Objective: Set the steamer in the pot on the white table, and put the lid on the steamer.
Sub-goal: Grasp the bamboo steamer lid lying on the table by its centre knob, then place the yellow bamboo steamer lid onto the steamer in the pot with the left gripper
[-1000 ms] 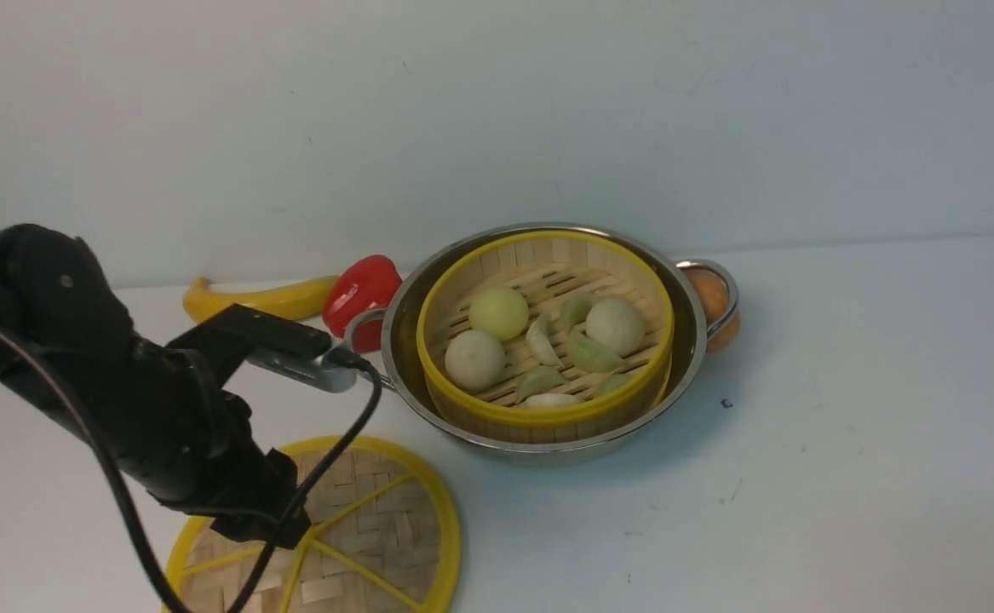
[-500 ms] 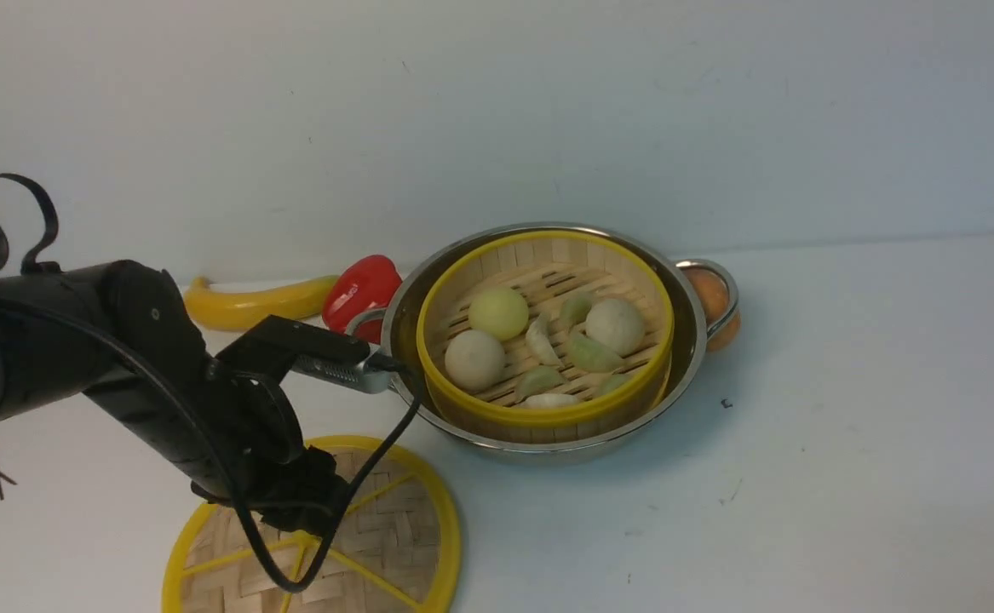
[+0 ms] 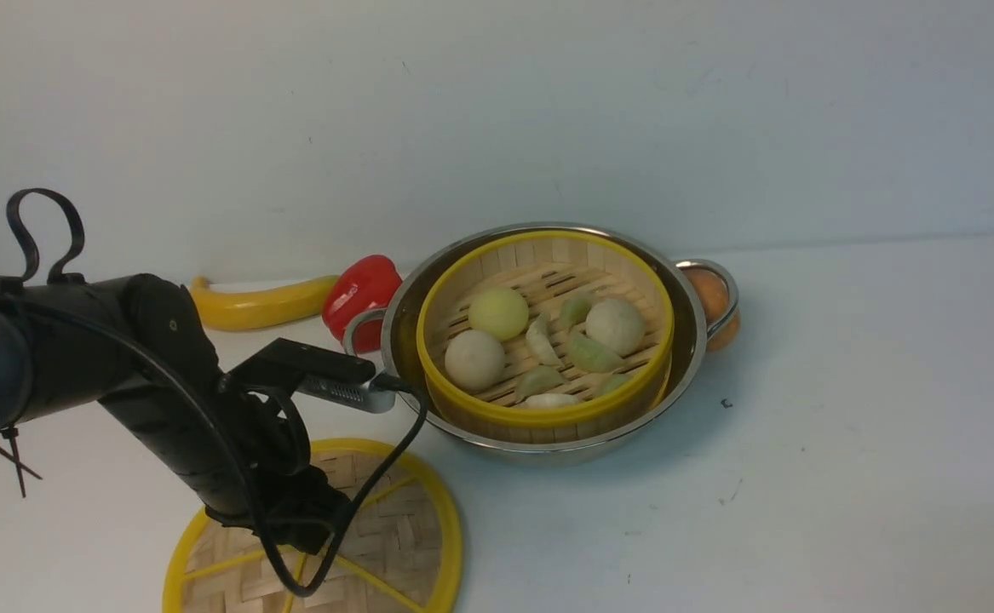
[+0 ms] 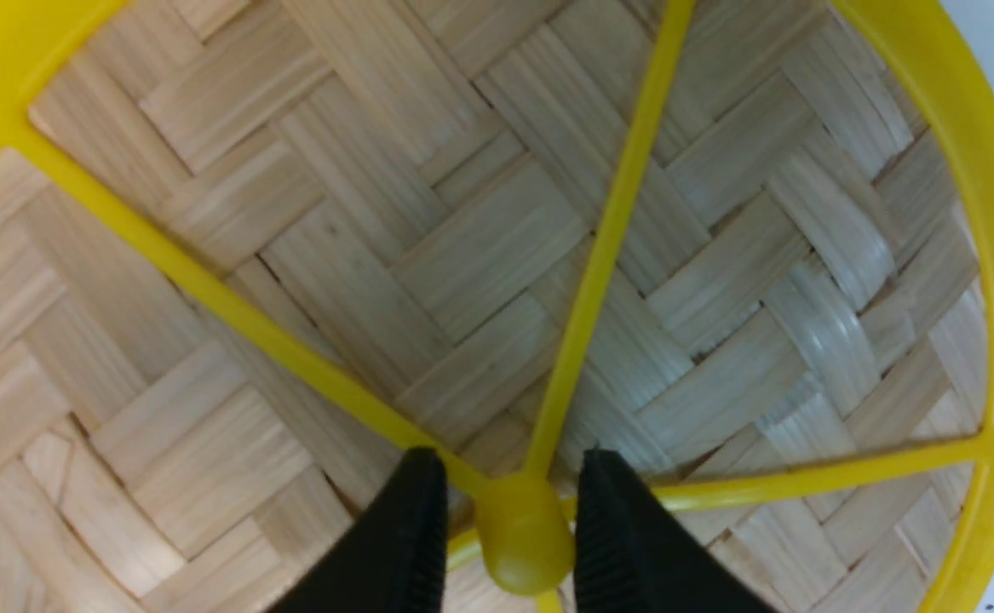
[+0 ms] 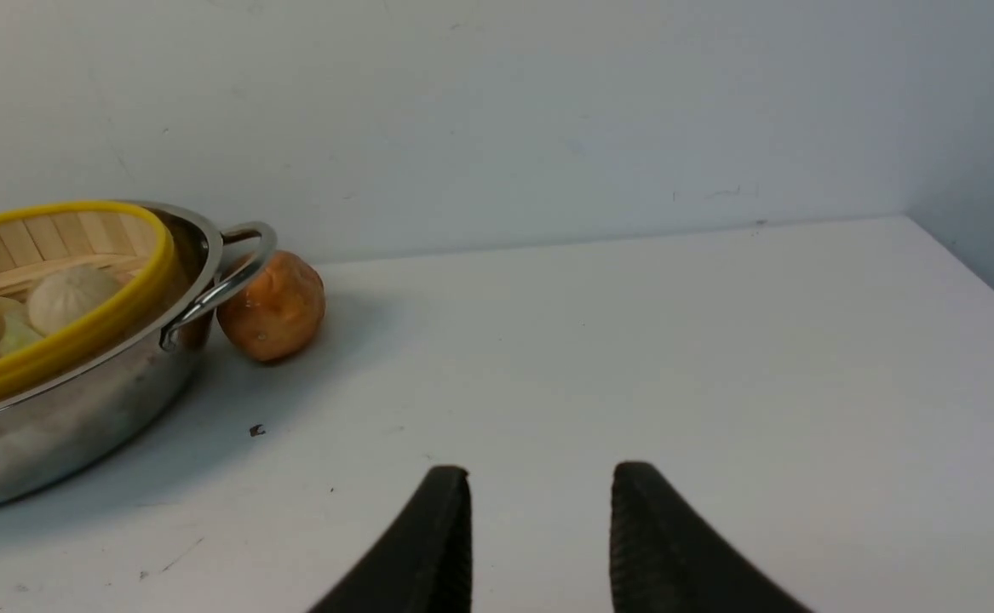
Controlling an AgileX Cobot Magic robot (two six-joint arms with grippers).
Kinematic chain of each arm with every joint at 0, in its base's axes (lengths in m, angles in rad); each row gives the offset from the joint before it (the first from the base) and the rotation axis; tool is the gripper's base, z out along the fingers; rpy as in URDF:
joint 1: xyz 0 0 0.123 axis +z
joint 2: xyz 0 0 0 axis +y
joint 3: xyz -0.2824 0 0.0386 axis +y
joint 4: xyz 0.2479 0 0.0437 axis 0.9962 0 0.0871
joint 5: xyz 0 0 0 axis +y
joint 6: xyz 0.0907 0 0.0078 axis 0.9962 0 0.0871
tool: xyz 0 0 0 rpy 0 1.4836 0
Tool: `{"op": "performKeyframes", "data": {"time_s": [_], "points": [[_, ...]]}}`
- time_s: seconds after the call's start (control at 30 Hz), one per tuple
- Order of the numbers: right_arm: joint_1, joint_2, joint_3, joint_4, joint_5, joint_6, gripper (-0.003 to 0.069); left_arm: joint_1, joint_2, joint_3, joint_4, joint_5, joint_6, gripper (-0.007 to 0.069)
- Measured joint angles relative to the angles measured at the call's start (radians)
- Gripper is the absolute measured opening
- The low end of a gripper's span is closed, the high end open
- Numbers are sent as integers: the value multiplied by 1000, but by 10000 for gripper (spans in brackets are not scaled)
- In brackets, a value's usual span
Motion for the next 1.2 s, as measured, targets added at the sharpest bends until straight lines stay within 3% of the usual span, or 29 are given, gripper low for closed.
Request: {"op": "performKeyframes", "data": {"time_s": [0.1, 0.33, 0.6, 0.73, 1.07, 1.2], "points": [[0, 0, 0, 0, 0, -1, 246, 0, 5, -1, -3, 1, 0, 126], [0, 0, 0, 0, 0, -1, 248, 0, 8, -13, 15, 36, -1, 122], [0, 0, 0, 0, 0, -1, 248, 0, -81, -54, 270, 234, -123, 122], [0, 0, 0, 0, 0, -1, 248, 0, -158, -85, 331, 285, -174, 122], [0, 0, 0, 0, 0, -1, 248, -1, -331, -225, 314, 361, -207, 122], [0, 0, 0, 0, 0, -1, 248, -1, -353, -304, 187, 337, -176, 122]]}}
